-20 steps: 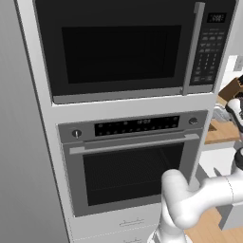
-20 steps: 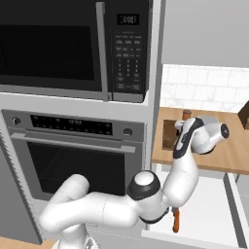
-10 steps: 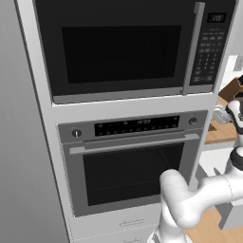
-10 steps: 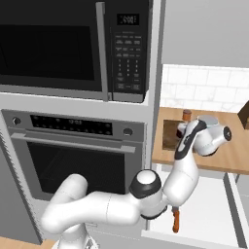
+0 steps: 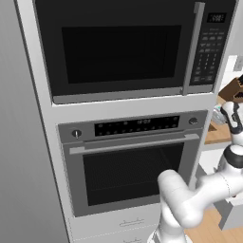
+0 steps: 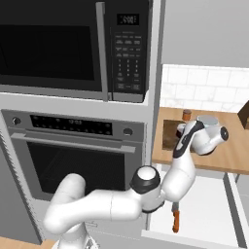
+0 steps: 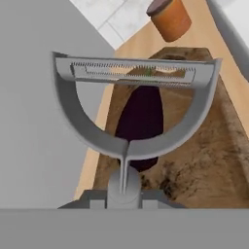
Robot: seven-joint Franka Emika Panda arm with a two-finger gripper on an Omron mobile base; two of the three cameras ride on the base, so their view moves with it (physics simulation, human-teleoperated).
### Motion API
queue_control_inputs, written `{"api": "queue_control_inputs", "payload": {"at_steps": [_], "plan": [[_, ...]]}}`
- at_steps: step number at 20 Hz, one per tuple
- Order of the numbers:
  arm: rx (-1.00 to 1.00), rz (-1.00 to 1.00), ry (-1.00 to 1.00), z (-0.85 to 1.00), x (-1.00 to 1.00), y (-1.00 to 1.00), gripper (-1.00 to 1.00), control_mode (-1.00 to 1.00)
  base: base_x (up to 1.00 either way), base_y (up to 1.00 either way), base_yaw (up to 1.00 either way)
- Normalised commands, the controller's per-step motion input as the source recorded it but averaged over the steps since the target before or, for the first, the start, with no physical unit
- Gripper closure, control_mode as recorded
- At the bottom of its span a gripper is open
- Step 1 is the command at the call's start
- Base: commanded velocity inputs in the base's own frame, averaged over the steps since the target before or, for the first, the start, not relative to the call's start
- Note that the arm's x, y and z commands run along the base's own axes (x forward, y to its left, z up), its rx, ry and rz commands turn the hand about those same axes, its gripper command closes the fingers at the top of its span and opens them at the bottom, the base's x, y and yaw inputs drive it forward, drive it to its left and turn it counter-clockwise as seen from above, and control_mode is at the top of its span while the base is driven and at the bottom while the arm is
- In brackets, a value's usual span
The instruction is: Place the appropriate cutting tool for cutting the eggplant skin on the cutting board.
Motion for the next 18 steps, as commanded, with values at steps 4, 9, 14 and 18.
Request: {"api": "queue_control_inputs", "payload": {"at_steps": [4,9,14,18], "plan": [[0.00,0.00,0.05,-0.16,0.13,-0.22,1.00,-1.00,0.00,0.00,0.00],[0.00,0.00,0.06,-0.28,0.13,-0.07,-1.00,-1.00,0.00,0.00,0.00],[0.00,0.00,0.07,-0.27,0.18,0.00,-1.00,-1.00,0.00,0.00,0.00],[0.00,0.00,0.04,-0.15,0.06,0.00,-1.00,-1.00,0.00,0.00,0.00]]}}
